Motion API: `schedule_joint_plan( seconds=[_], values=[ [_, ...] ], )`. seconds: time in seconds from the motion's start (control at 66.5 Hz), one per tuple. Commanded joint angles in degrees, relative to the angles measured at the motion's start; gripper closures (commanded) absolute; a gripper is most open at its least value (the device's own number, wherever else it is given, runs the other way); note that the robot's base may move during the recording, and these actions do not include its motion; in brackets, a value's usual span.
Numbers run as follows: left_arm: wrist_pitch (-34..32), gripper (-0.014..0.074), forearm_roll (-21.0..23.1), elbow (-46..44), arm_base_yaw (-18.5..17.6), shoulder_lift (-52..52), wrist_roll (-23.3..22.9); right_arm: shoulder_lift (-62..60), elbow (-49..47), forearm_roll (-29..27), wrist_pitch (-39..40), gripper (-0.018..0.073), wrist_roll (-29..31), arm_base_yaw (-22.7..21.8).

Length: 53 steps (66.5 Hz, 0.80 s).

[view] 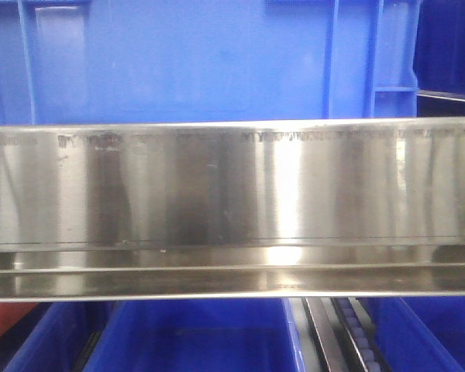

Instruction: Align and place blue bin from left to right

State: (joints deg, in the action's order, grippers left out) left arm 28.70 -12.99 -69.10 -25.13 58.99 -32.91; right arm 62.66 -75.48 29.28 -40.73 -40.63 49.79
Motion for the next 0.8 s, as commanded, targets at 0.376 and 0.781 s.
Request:
schedule_joint_plan(
  seconds=[0.376,0.781],
  values=[
    [-19.2,0.0707,-1.3,28.2,-0.3,-21.9,-0.2,-22.3,26.5,1.7,17.3,0.0645,14.2,0.1],
    [-30.7,0.0707,-6.0,41.0,-0.3,-31.7,-0.2,-35.3,38.6,1.7,17.4,0.0645,14.2,0.1]
  ],
)
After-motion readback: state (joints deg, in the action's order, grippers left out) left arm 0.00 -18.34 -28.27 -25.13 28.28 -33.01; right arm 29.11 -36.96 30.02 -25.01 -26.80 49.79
